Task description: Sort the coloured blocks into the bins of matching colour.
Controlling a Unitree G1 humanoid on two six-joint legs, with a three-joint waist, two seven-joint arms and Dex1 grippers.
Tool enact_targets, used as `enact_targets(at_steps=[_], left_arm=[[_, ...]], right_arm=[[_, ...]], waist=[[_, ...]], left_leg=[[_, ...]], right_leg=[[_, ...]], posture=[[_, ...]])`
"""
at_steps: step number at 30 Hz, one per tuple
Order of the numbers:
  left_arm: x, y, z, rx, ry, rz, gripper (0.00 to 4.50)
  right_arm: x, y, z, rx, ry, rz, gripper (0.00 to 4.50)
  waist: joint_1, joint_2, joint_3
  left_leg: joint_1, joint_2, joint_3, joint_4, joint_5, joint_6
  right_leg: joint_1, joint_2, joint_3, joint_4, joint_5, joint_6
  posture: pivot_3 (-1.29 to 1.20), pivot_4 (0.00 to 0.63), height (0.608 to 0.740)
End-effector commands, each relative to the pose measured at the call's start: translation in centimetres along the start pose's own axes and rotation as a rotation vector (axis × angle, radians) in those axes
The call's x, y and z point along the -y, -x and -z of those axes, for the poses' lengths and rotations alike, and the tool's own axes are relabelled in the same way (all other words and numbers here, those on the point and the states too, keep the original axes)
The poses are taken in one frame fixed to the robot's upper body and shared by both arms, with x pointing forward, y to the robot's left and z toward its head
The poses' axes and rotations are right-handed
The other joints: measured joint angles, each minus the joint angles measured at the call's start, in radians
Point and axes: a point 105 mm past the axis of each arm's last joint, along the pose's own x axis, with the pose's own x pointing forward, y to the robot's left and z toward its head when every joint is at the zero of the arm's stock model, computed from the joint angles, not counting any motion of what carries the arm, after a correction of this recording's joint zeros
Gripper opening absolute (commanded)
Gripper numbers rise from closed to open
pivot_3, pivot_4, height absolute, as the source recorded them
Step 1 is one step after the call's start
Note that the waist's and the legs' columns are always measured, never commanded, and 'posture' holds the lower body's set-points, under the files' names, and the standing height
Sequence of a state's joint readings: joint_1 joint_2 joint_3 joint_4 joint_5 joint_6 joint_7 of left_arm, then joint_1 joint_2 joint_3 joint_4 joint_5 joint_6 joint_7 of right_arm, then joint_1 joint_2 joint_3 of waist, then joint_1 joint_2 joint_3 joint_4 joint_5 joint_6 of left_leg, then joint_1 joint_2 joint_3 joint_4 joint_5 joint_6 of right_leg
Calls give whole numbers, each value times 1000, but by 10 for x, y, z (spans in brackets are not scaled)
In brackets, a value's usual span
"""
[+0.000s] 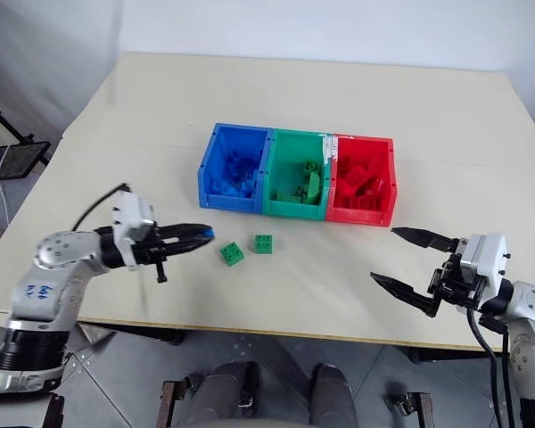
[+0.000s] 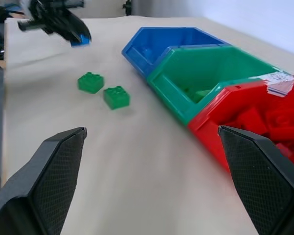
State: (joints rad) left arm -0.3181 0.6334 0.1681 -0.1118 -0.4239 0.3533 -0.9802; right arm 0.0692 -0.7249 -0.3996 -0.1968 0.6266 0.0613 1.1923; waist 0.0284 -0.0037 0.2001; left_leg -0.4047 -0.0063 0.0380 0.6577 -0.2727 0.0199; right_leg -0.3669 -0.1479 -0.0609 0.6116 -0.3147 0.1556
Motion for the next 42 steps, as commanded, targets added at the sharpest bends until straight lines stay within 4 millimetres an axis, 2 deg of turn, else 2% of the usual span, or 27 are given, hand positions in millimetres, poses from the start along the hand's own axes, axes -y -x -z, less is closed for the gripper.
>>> enact_targets(at_steps=[1, 5, 11, 16, 19, 21, 22, 26, 29, 34, 36, 40, 42], left_arm=[[-28, 1, -21, 94, 44, -175, 419], [-42, -25, -36, 127, 68, -217, 419], [-65, -79, -47, 79, 47, -244, 419], [-80, -99, -48, 38, 60, -237, 419], [-80, -104, -47, 22, 60, -206, 419], [-84, -104, -44, -3, 43, -214, 1154], [-85, -103, -44, 0, 45, -212, 1378], [-88, -90, -47, 37, 10, -223, 2648], [-84, -72, -45, 81, -33, -200, 3498], [-72, -9, -33, 103, -109, -173, 3498], [-65, 18, -25, 75, -130, -177, 3498], [-50, 58, -3, -18, -152, -184, 4360], [-43, 73, 4, -32, -155, -191, 4436]], right_arm=[[2, 2, -11, 56, 32, 44, 4500], [4, -6, -16, 112, 24, 88, 4500], [4, -20, -28, 182, 15, 125, 4500], [11, -27, -40, 222, 12, 192, 4500], [10, -31, -42, 229, 12, 199, 4500], [9, -33, -42, 231, 10, 201, 4500], [9, -33, -42, 231, 10, 202, 4500], [8, -35, -41, 235, 7, 193, 4500], [7, -37, -39, 230, 9, 166, 4500], [-1, -40, -33, 189, 11, 50, 4500], [-5, -41, -25, 140, 22, -9, 4500], [-8, -40, -8, 69, 63, -105, 4500], [-9, -40, -6, 75, 36, -131, 4500]], waist=[[3, 0, 0], [-2, 0, 0], [-1, -1, 0], [-7, -1, 0], [-5, -2, 0], [-4, -2, 0], [-4, -2, 0], [-4, -3, 1], [-11, -3, 1], [-33, -3, 1], [-32, -3, 1], [-26, -4, 1], [-25, -4, 1]], left_leg=[[0, 0, 0, 0, 0, 0], [0, -1, 0, 0, 0, 0], [-1, -1, 2, 1, 0, -1], [-1, -1, 5, 0, 0, -1], [-2, 0, 7, 0, 0, -1], [-2, 0, 8, 0, 0, -1], [-2, 0, 8, 0, 0, -1], [-2, 0, 10, 0, 0, -1], [-2, 1, 10, 0, 0, -1], [-1, 2, 10, -2, 0, -1], [-1, 3, 10, -2, 0, -1], [-1, 2, 10, -2, -1, 0], [-1, 2, 9, -2, -3, 1]], right_leg=[[0, 0, 0, 0, 0, 0], [0, 0, -1, 1, 0, 1], [-2, 1, -1, 7, 0, 1], [-6, 2, 0, 9, 0, 1], [-8, 2, 0, 10, 0, 1], [-8, 2, -1, 10, 0, 1], [-8, 2, -1, 9, 0, 1], [-8, 2, -1, 9, 1, 1], [-8, 2, -1, 9, 1, 1], [-9, 2, 0, 10, 0, 1], [-9, 1, -1, 10, 0, 1], [-9, 0, -1, 8, 0, 1], [-9, -2, -1, 8, 0, 1]], posture=[[0, 150, 740], [0, 150, 740], [0, 150, 740], [0, 150, 740], [0, 150, 740], [0, 150, 740], [0, 150, 740], [0, 150, 740], [0, 150, 740], [0, 150, 740], [0, 150, 740], [0, 150, 740], [0, 150, 740]])
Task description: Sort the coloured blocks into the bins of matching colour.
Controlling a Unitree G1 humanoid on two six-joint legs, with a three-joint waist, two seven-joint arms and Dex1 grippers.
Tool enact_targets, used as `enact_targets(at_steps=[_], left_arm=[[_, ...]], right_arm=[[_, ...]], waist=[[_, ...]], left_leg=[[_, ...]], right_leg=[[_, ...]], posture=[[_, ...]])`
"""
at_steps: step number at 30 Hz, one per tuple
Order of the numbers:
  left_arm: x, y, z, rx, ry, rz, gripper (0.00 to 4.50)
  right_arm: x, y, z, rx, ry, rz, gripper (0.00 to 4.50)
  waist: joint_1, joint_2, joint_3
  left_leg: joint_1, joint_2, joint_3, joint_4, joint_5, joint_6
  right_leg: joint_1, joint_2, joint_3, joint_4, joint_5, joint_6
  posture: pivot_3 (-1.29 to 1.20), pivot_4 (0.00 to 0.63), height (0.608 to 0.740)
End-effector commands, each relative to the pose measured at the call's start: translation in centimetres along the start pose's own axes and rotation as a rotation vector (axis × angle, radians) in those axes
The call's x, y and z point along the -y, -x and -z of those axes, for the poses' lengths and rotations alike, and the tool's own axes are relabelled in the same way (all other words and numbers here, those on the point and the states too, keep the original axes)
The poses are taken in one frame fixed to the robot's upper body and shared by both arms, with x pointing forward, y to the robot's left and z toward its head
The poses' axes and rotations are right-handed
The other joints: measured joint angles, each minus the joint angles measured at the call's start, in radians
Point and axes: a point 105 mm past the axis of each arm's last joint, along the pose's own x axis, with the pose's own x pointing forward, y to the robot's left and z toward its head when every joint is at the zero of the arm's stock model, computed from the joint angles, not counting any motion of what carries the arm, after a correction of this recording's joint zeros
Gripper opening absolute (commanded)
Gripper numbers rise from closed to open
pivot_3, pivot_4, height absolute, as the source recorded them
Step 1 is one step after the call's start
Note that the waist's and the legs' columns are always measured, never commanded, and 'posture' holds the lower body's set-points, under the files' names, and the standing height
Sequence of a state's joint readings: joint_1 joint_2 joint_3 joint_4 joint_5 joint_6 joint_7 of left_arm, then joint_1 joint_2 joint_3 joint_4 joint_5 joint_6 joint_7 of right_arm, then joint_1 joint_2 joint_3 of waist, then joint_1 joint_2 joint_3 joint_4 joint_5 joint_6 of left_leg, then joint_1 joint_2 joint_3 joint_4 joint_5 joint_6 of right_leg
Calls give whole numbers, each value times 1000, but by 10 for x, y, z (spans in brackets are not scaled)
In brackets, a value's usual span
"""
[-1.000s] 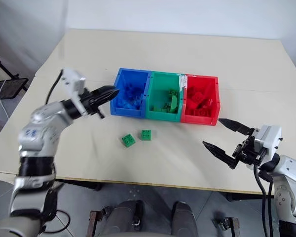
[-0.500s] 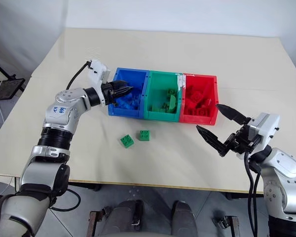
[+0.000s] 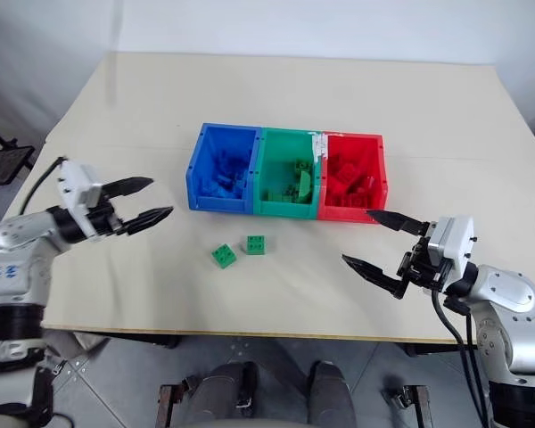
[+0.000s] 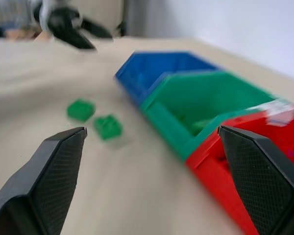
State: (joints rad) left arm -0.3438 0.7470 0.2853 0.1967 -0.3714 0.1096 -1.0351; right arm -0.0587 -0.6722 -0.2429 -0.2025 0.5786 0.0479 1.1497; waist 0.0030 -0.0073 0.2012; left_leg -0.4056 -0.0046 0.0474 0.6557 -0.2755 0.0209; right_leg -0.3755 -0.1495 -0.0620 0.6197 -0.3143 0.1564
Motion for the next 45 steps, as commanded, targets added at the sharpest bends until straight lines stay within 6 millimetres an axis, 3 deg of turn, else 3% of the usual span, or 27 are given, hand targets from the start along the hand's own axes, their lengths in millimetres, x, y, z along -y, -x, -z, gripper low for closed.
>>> enact_targets(at_steps=[1, 6, 10, 13, 16, 19, 22, 25, 30, 36, 39, 45], left_arm=[[9, 26, -3, 14, -52, 15, 4436], [31, 52, 25, -94, 0, 43, 4436], [42, 44, 23, -85, 8, 76, 4436], [55, 32, 16, -63, 5, 136, 4436], [80, -2, 10, -89, -12, 239, 4436], [85, -22, 13, -141, -13, 218, 4436], [87, -39, 20, -215, 104, 154, 4436], [100, -56, 27, -319, 98, 146, 4436], [115, -69, 18, -371, 160, 171, 4436], [117, -71, 21, -465, 144, 161, 4436], [117, -74, 18, -457, 139, 156, 3879], [118, -83, 8, -362, 138, 173, 2003]], right_arm=[[-3, 1, -1, 5, 3, -65, 4500], [-9, 3, 9, -39, -20, -153, 4500], [-7, 4, 10, -50, -25, -172, 4500], [-6, 5, 9, -54, -23, -172, 4500], [-7, 10, 6, -65, -24, -172, 4500], [-10, 13, 5, -78, -21, -175, 4500], [-13, 17, 5, -94, -22, -175, 4500], [-16, 21, 4, -108, -20, -158, 4500], [-20, 22, 4, -108, -22, -138, 4500], [-25, 18, 5, -96, -26, -128, 4500], [-25, 18, 4, -91, -25, -126, 4500], [-25, 17, 7, -86, -24, -118, 4500]], waist=[[-1, 0, 0], [-6, 0, 0], [-1, 0, 0], [-4, 0, 0], [0, 0, 0], [0, 0, 0], [-2, 0, 0], [-2, 0, 0], [4, 0, 0], [12, 0, 0], [16, 0, 0], [21, 0, 0]], left_leg=[[0, 0, 0, 0, -1, 0], [1, 1, 0, 0, -3, 0], [1, 1, -1, -2, -3, -1], [1, 1, 0, -2, -7, -5], [1, 1, 0, -3, -6, -5], [1, 1, 0, -3, -4, -1], [1, 1, 1, -4, -4, -2], [1, 1, 2, -3, -4, -1], [1, 1, 2, -1, -4, -1], [1, 1, 2, 0, -3, -1], [1, 1, 2, 1, -3, -1], [1, 1, 2, 0, -3, -1]], right_leg=[[0, 0, 0, 0, 0, 0], [0, -1, 0, -4, 0, -1], [0, -1, -1, -6, 0, -2], [0, -2, -1, -8, 1, -2], [0, -2, -2, -8, 1, -2], [0, -1, -3, -7, 1, -2], [0, 1, -3, -4, 1, -2], [0, 1, -3, -3, 1, -1], [0, 1, -3, -2, 1, -1], [1, 0, -2, -6, 1, -1], [1, 1, -2, -6, 1, -1], [1, 0, -2, -7, 1, -1]], posture=[[0, 150, 740], [0, 150, 740], [0, 150, 740], [0, 150, 740], [0, 150, 740], [0, 150, 740], [0, 150, 740], [0, 150, 740], [0, 150, 740], [0, 150, 740], [0, 150, 740], [0, 150, 740]])
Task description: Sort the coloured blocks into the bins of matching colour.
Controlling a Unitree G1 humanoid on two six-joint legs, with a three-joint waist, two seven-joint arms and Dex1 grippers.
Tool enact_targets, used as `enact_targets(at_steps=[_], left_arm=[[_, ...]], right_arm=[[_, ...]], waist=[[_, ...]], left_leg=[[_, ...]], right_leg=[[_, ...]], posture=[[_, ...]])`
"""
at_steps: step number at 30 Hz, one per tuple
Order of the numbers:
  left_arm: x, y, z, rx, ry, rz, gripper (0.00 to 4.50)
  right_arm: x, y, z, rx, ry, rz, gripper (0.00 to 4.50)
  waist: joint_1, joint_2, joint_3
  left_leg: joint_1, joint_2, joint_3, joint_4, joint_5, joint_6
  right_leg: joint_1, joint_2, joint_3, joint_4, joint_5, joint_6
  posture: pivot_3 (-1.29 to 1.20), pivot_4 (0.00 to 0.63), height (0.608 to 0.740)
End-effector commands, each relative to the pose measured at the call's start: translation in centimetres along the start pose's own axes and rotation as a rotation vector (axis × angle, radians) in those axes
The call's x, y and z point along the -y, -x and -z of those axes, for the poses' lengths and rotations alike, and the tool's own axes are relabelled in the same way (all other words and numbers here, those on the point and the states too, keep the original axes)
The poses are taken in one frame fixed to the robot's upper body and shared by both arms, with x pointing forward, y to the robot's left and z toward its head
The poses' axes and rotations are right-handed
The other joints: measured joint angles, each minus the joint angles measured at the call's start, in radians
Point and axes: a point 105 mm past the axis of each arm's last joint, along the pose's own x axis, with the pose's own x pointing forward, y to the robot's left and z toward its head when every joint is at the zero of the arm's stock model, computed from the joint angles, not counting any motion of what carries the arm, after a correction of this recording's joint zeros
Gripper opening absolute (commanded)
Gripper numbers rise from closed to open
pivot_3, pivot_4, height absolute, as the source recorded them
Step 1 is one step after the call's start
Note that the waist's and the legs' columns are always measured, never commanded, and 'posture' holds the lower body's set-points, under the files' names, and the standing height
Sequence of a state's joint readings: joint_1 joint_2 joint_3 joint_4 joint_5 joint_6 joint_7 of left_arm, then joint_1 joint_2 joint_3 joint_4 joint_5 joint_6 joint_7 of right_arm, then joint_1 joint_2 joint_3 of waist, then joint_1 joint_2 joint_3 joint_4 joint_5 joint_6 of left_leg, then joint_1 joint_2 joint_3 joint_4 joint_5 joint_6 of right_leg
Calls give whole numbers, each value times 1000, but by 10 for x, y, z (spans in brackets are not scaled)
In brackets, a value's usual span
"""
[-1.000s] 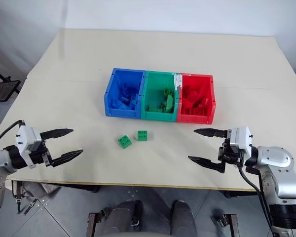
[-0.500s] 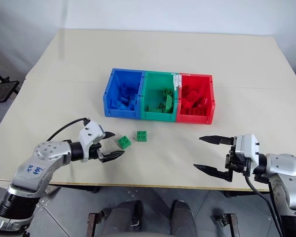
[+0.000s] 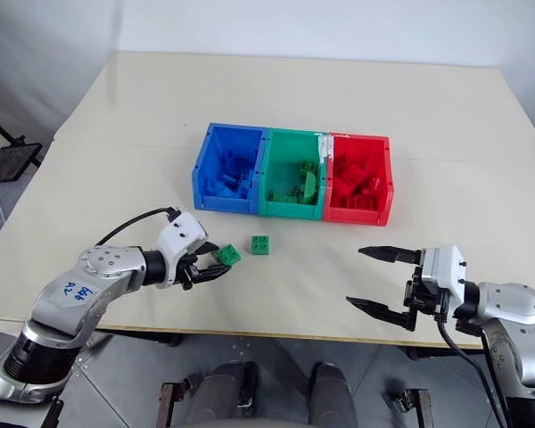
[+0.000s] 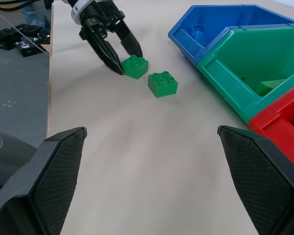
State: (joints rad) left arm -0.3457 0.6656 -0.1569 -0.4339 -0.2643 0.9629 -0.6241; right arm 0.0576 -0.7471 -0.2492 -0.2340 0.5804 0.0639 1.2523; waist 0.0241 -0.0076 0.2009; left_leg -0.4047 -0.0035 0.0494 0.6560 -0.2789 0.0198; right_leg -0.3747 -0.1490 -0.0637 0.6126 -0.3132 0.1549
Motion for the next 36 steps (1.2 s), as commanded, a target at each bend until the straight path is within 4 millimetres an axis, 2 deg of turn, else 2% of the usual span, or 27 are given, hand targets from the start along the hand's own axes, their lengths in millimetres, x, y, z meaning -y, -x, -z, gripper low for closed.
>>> enact_targets(at_steps=[1, 2, 8, 11, 15, 19, 23, 26, 28, 31, 35, 36], left_arm=[[9, -4, -16, 125, -20, 61, 1661], [12, -4, -21, 177, -21, 87, 1448], [1, 16, -47, 371, -141, 93, 1448], [-9, 18, -73, 487, -187, 90, 1448], [-16, -3, -109, 555, -194, 115, 1448], [-15, -42, -141, 558, -250, 157, 1448], [-25, -68, -157, 525, -269, 109, 1448], [-31, -80, -164, 515, -251, 83, 1448], [-32, -84, -166, 521, -237, 88, 2194], [-31, -82, -165, 535, -250, 104, 3086], [-33, -63, -160, 589, -279, 121, 4295], [-35, -58, -158, 602, -287, 119, 4476]], right_arm=[[0, 0, -7, 28, 35, 9, 4500], [0, 0, -7, 29, 35, 11, 4500], [4, 9, -9, 28, 39, 84, 4500], [7, 18, -11, 39, 38, 169, 4500], [9, 26, -15, 56, 43, 280, 4500], [14, 38, -17, 52, 65, 399, 4500], [16, 44, -20, 60, 71, 472, 4500], [15, 46, -23, 74, 64, 517, 4500], [11, 46, -23, 76, 61, 528, 4500], [9, 44, -23, 82, 57, 529, 4500], [11, 37, -26, 101, 56, 502, 4500], [12, 36, -26, 105, 56, 493, 4500]], waist=[[2, 0, 0], [3, 0, 0], [1, 0, 0], [2, 0, 0], [22, 0, 0], [27, 0, 0], [24, 0, 0], [19, 0, 0], [17, 0, 0], [11, 0, 0], [1, 0, 0], [-2, 0, 0]], left_leg=[[0, 0, 0, 0, 0, 0], [0, 0, 0, 0, 0, 0], [-1, 0, 0, 1, 0, 0], [-1, 0, 1, 1, 0, 0], [-1, -1, 0, 4, 0, 2], [-1, -2, 2, 7, -1, 3], [-2, -3, 5, 7, -1, 4], [-2, -3, 6, 7, -1, 4], [-2, -3, 7, 7, -2, 3], [-2, -2, 7, 6, -2, 4], [-2, -2, 7, 7, -2, 4], [-2, -1, 7, 7, -2, 4]], right_leg=[[0, 0, 0, 0, 0, 0], [0, 0, 0, -1, 0, 0], [0, 0, 0, -1, 0, 0], [0, 0, 0, -1, 0, 0], [2, 0, -1, -1, 0, 0], [3, 0, -1, -1, 1, 3], [2, 0, -1, -1, 2, 3], [0, 1, -1, -1, 1, 3], [0, 1, -1, 0, 1, 3], [0, 1, -1, 1, 2, 3], [0, 1, -1, 1, 2, 3], [0, 1, -1, 1, 2, 3]], posture=[[0, 150, 740], [0, 150, 740], [0, 150, 740], [0, 150, 740], [0, 150, 740], [0, 150, 740], [0, 150, 740], [0, 150, 740], [0, 150, 740], [0, 150, 740], [0, 150, 740], [0, 150, 740]])
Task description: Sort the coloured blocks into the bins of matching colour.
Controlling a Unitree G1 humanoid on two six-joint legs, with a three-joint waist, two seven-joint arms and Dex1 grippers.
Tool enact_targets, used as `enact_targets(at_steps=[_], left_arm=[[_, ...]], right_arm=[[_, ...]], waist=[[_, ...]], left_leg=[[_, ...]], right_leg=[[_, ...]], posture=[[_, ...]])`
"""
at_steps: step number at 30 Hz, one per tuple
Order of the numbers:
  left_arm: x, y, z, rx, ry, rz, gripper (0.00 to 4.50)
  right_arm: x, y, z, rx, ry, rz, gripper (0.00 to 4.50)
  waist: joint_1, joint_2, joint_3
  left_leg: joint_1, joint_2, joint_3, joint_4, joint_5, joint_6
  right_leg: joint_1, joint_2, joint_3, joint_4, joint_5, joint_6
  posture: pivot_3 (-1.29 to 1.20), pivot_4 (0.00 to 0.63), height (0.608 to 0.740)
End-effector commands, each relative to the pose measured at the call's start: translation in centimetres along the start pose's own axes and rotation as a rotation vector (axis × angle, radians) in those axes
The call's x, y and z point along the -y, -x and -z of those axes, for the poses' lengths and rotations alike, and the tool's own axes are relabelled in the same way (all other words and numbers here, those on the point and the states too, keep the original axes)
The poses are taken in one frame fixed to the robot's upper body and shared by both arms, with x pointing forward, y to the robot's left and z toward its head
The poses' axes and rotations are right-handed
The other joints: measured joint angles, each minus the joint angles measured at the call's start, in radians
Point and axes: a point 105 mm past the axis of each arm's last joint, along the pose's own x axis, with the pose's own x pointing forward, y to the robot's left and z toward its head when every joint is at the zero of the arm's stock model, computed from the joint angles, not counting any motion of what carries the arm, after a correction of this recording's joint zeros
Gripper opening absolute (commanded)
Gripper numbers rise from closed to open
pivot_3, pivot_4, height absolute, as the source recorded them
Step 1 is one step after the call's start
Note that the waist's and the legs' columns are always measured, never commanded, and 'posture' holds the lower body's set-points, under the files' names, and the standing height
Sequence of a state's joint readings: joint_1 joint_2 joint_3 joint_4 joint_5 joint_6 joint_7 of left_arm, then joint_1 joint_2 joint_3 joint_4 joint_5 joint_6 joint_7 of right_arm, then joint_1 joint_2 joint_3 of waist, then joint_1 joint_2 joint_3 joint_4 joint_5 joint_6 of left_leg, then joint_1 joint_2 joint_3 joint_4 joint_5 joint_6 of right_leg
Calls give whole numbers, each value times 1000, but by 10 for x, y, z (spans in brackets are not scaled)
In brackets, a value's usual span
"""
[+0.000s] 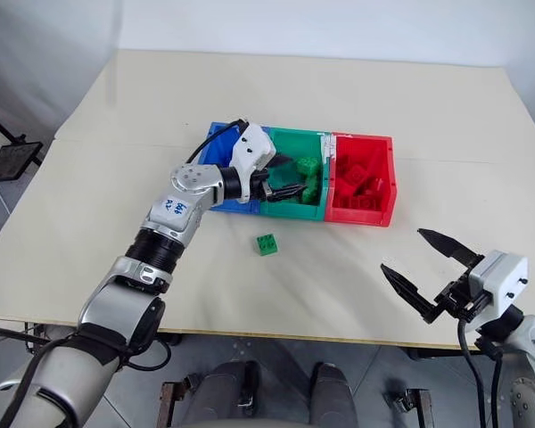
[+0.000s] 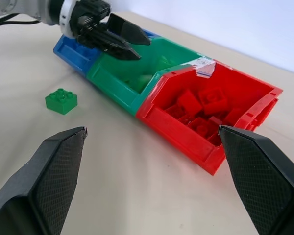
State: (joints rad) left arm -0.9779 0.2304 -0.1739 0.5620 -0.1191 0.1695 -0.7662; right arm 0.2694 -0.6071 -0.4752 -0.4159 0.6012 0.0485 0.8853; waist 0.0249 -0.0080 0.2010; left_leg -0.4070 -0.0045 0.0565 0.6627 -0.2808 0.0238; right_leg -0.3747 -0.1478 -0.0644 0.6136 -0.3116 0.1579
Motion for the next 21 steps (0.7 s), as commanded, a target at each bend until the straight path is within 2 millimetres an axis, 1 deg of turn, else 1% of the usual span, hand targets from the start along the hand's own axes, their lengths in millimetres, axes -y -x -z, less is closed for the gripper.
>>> enact_targets(at_steps=[1, 3, 6, 8, 10, 13, 16, 18, 21], left_arm=[[-3, 27, -20, 103, -66, 4, 4476], [-5, 47, -18, 123, -75, -4, 4476], [-9, 89, -5, 108, -92, -49, 4476], [-7, 118, 1, 107, -91, -83, 4476], [-5, 139, 5, 103, -83, -115, 4476], [0, 184, 20, 71, -50, -190, 4476], [6, 220, 40, -9, -9, -263, 4476], [13, 240, 56, -84, 6, -293, 4476], [20, 259, 71, -151, 32, -322, 4476]], right_arm=[[-3, -8, -10, 48, 11, -46, 4500], [-3, -14, -10, 54, 9, -84, 4500], [-7, -25, -8, 59, 2, -172, 4500], [-11, -32, -6, 52, 0, -243, 4500], [-14, -36, -4, 50, -3, -292, 4500], [-21, -44, -3, 54, -16, -382, 4500], [-26, -49, 0, 45, -18, -460, 4500], [-27, -53, 1, 39, -15, -502, 4500], [-27, -55, 3, 33, -7, -536, 4500]], waist=[[-6, 0, 0], [-9, 0, 0], [-16, 0, 0], [-24, 0, 0], [-25, 0, 0], [-25, 0, 0], [-26, 0, 0], [-26, 0, 0], [-23, 0, 0]], left_leg=[[0, 0, 0, 0, 0, 0], [1, 1, 0, 0, 0, -1], [2, 3, 0, 1, 0, -1], [2, 3, 0, 1, 0, -1], [2, 3, -1, 1, 0, -1], [2, 3, -2, 1, 0, 0], [2, 3, -2, 1, -1, 0], [2, 4, -2, 1, -2, 0], [2, 4, -2, 1, -4, 0]], right_leg=[[0, 0, 0, 1, 0, 0], [0, 0, 0, 3, 0, 0], [0, 0, 0, 4, 0, 0], [0, 0, 0, 5, 0, 0], [0, -1, 0, 6, 0, 0], [0, -2, 0, 5, 0, 0], [0, -2, 0, 5, 0, 0], [0, -2, 0, 5, 0, 0], [0, -3, -1, 0, 0, -1]], posture=[[0, 150, 740], [0, 150, 740], [0, 150, 740], [0, 150, 740], [0, 150, 740], [0, 150, 740], [0, 150, 740], [0, 150, 740], [0, 150, 740]])
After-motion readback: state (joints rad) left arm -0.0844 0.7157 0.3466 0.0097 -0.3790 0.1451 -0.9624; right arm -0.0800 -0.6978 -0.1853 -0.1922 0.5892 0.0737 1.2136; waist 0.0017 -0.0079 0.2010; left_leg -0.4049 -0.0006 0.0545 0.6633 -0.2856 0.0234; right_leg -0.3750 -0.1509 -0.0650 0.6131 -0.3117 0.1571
